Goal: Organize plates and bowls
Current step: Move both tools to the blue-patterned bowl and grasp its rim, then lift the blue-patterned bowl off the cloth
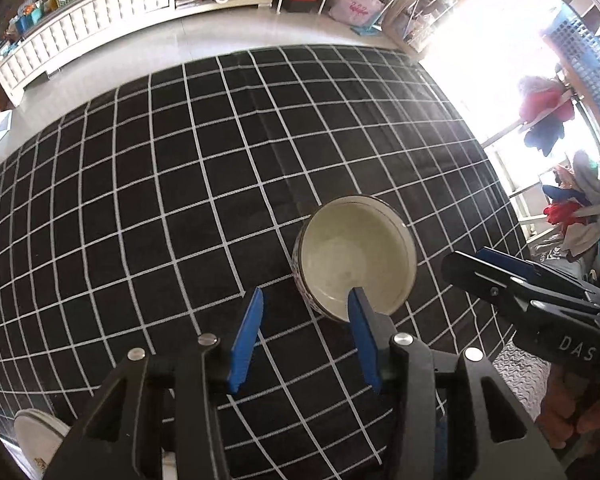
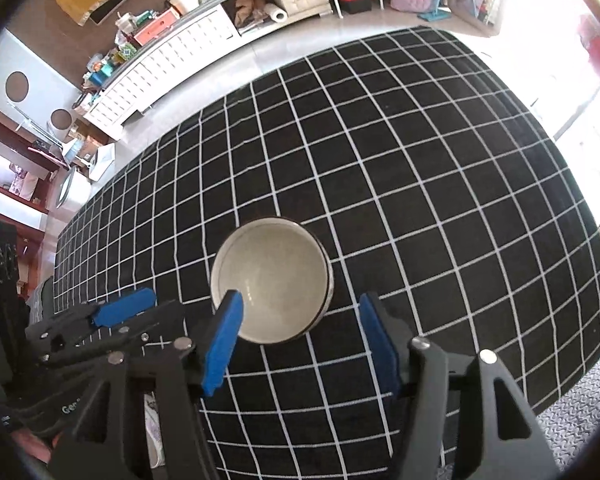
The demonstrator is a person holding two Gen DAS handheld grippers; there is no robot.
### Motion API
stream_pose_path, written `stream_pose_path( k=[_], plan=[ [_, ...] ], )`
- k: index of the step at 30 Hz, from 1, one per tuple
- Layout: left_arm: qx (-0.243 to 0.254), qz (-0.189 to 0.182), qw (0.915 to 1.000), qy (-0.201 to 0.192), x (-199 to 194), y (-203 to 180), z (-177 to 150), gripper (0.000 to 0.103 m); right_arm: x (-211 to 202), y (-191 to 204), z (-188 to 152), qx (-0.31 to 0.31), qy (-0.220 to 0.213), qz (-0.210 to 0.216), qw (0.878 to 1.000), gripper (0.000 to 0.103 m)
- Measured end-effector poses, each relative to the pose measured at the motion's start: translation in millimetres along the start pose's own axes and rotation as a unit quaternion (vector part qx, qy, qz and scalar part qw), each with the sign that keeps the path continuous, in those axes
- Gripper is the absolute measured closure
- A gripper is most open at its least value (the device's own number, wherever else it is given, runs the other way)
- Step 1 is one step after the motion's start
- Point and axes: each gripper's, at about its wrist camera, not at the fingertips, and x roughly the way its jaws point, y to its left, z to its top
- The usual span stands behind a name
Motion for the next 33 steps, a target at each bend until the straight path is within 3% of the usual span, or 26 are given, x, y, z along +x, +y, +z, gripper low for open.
stream_pose_path(
  k=[8,12,16,19,22,27,33],
  plan=[
    [0.005,0.01,0.9999,0.01,30,0,12,0.061,27,-7,5,0.005,0.015,-0.006,1.0,0.039],
    [0.008,0.011,0.9998,0.013,45,0,16,0.069,36,-9,8,-0.003,0.023,-0.012,1.0,0.057],
    [0.014,0.016,0.9996,0.021,57,-1,16,0.076,41,-9,9,-0.01,0.028,-0.015,0.999,0.068],
    [0.019,0.012,0.9995,0.022,60,-3,14,0.088,46,-11,8,-0.011,0.036,-0.009,0.999,0.078],
    [0.021,0.01,0.9994,0.027,63,-3,12,0.091,48,-12,6,-0.014,0.042,-0.018,0.999,0.083],
    [0.024,0.003,0.9994,0.023,63,-5,14,0.094,48,-17,0,-0.015,0.049,-0.04,0.998,0.087],
    [0.024,0.006,0.9995,0.02,64,-5,13,0.094,47,-27,-6,-0.012,0.052,-0.032,0.998,0.089]
  ],
)
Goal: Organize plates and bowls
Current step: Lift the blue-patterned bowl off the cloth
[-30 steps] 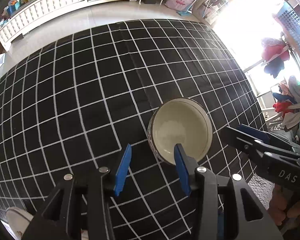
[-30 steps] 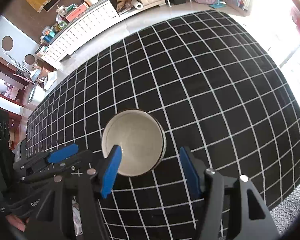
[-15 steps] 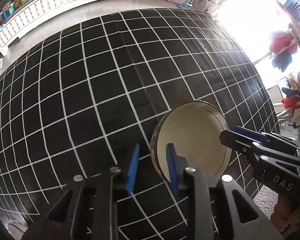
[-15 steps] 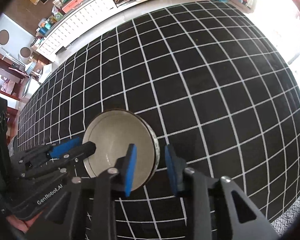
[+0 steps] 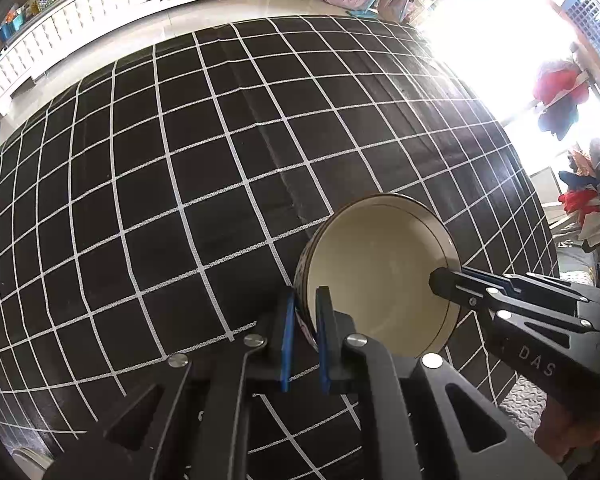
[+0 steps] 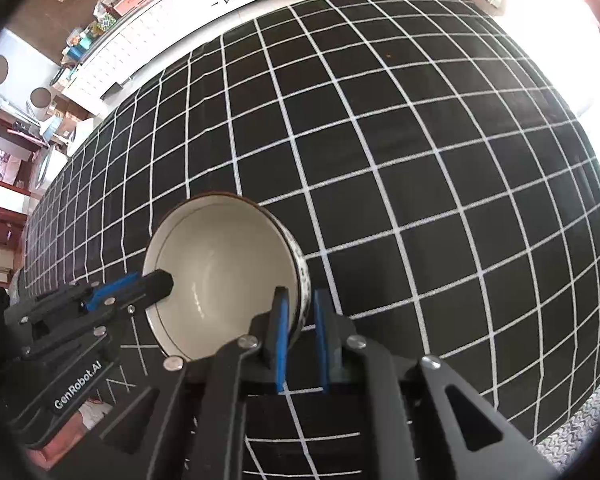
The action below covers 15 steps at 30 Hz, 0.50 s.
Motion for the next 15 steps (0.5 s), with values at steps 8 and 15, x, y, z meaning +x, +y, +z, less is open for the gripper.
stream_pose_path(
  k=[8,15],
  plan=[
    [-0.003,-0.001,1.0,0.007,-3,-3,-7,0.094,-4,-1,-3,0.03,0.002,0.011,0.999,0.092],
    [-0.009,-0.003,1.0,-0.002,-23,-7,-22,0.094,-27,16,-17,0.018,-0.017,-0.002,1.0,0.092]
  ],
)
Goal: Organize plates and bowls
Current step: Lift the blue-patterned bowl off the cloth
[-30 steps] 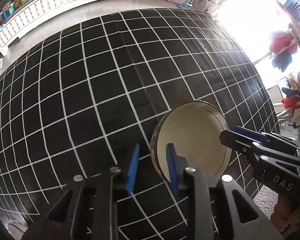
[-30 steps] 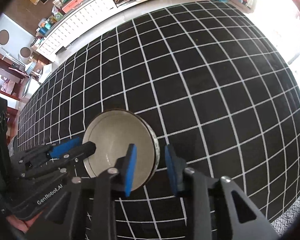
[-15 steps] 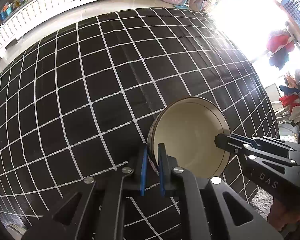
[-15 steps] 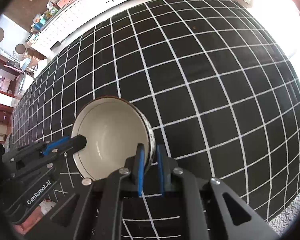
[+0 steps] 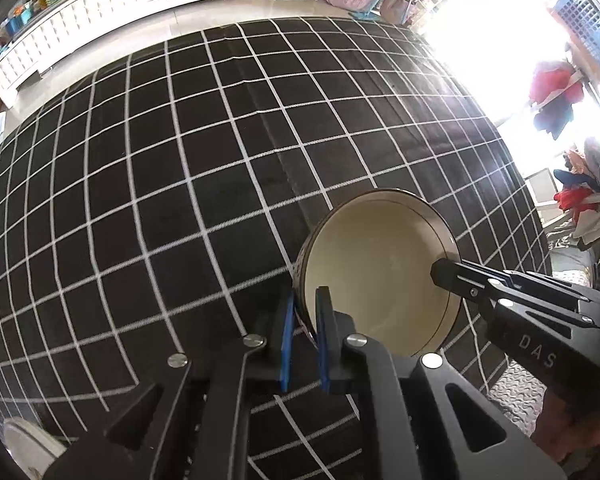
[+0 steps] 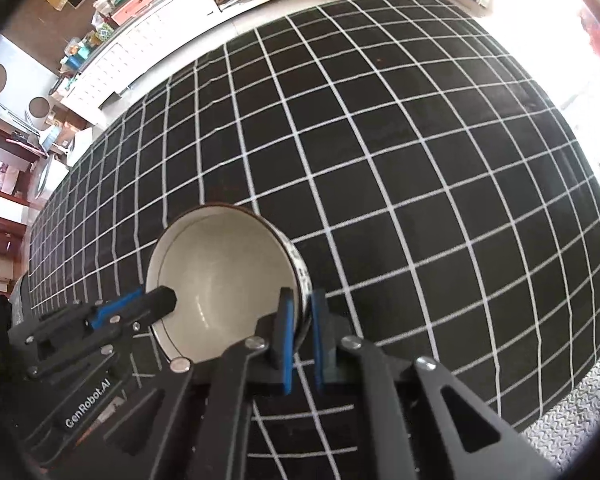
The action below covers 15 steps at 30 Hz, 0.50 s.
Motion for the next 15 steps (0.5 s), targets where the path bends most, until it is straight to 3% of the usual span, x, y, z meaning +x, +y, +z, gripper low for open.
stream_pose_path(
  k=[15],
  plan=[
    [-0.015,-0.003,0.9992,-0.036,-74,19,-59,0.094,-54,40,-48,-0.027,-0.032,0.011,0.999,0.092]
  ],
)
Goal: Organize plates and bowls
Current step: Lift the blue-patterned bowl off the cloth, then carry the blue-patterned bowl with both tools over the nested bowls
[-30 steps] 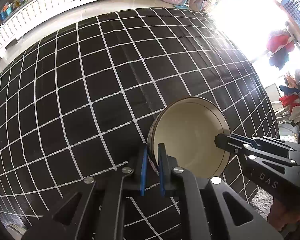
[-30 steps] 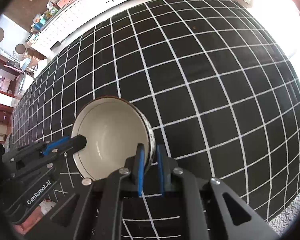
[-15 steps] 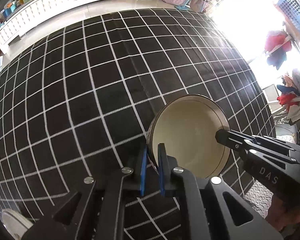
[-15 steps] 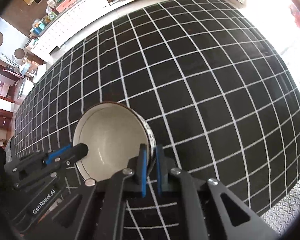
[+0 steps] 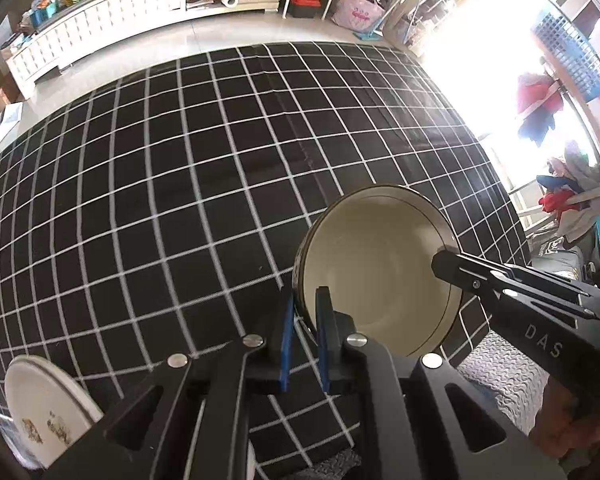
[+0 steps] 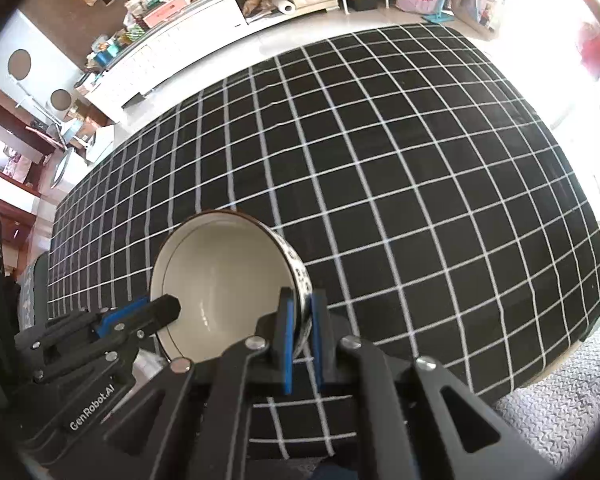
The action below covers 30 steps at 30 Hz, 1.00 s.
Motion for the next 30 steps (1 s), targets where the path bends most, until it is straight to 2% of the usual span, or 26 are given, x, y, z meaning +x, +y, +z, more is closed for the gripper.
stream_pose_path(
  k=[7,17,30],
  plan=[
    [-0.02,-0.004,0.9996,-0.018,-42,32,-29,0.094,-9,39,-14,-0.021,-0.009,0.008,1.0,0.092],
    [-0.058,-0.001,0.9979,-0.03,-78,82,-75,0.094,-5,89,-37,-0.047,-0.004,0.017,0.999,0.092],
    [-0.083,0.012,0.9962,-0.026,-85,121,-119,0.094,13,137,-72,-0.076,0.015,0.016,0.997,0.092]
  ],
)
